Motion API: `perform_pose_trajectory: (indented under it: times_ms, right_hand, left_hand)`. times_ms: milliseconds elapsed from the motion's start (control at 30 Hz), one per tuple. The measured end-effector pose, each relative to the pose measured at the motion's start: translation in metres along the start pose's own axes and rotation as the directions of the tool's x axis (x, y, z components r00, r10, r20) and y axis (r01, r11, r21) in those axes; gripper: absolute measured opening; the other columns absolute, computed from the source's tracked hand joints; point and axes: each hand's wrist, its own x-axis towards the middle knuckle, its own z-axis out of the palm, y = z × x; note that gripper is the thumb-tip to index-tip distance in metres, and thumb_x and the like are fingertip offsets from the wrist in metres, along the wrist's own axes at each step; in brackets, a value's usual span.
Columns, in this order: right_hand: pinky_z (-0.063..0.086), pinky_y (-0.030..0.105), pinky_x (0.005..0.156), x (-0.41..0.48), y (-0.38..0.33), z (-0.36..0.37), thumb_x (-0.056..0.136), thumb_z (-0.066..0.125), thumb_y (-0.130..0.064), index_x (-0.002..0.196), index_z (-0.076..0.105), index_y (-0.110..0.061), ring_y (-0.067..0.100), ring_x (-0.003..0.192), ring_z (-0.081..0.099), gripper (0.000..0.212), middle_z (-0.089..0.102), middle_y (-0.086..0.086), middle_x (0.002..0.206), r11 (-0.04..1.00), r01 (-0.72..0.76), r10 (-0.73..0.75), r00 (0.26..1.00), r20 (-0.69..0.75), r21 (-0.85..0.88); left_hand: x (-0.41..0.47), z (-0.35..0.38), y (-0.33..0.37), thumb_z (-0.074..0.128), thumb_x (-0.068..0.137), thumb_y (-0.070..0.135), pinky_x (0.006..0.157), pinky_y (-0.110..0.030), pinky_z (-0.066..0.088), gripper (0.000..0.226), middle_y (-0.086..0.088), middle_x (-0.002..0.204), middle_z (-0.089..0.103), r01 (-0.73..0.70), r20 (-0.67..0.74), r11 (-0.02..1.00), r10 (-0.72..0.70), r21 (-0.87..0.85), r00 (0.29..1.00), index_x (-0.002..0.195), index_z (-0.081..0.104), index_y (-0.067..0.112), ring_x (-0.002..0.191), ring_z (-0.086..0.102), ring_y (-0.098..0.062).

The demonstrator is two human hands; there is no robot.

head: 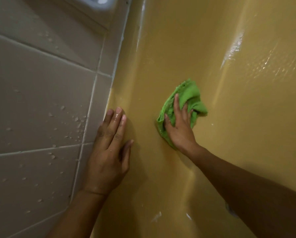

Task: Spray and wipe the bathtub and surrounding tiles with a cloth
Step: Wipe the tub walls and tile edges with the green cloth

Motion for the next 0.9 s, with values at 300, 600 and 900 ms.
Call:
perform_pose_trajectory:
  times_ms: [300,600,900]
  right_hand:
    - [0.011,0.062,0.121,-0.006,-0.025,-0.008,0.098,0.039,-0.066,0.152,-0.016,-0.055,0.027,0.149,-0.033,0.078,-0.021,-0.002,0.165,0.930,0.309,-0.304,0.951,0.054,-0.198]
    - [-0.001,0.057,0.124,-0.023,0.084,0.019,0.089,0.025,-0.078,0.148,-0.024,-0.057,0.038,0.150,-0.025,0.080,-0.020,0.011,0.165,0.955,0.109,-0.084,0.991,0.100,-0.275]
    - [-0.014,0.060,0.120,0.020,0.072,0.005,0.101,0.027,-0.063,0.151,-0.020,-0.055,0.035,0.149,-0.029,0.069,-0.020,0.007,0.168,0.978,-0.162,0.157,0.986,-0.052,-0.130]
  left_hand:
    - [0.027,0.000,0.000,0.062,0.098,0.009,0.121,-0.056,0.030,0.059,-0.017,0.163,0.031,-0.025,-0.030,0.999,0.024,-0.035,0.999,0.151,0.038,-0.005,0.156,0.021,-0.032]
    - [0.045,0.001,0.001,0.061,0.100,0.006,0.123,-0.052,0.029,0.059,-0.016,0.164,0.030,-0.024,-0.040,1.000,0.023,-0.009,0.999,0.153,0.037,-0.004,0.156,0.020,-0.029]
    - [0.054,0.003,0.001,0.058,0.101,0.006,0.122,-0.051,0.031,0.055,-0.016,0.164,0.031,-0.022,-0.073,1.000,0.021,-0.018,0.997,0.152,0.038,-0.004,0.156,0.022,-0.028]
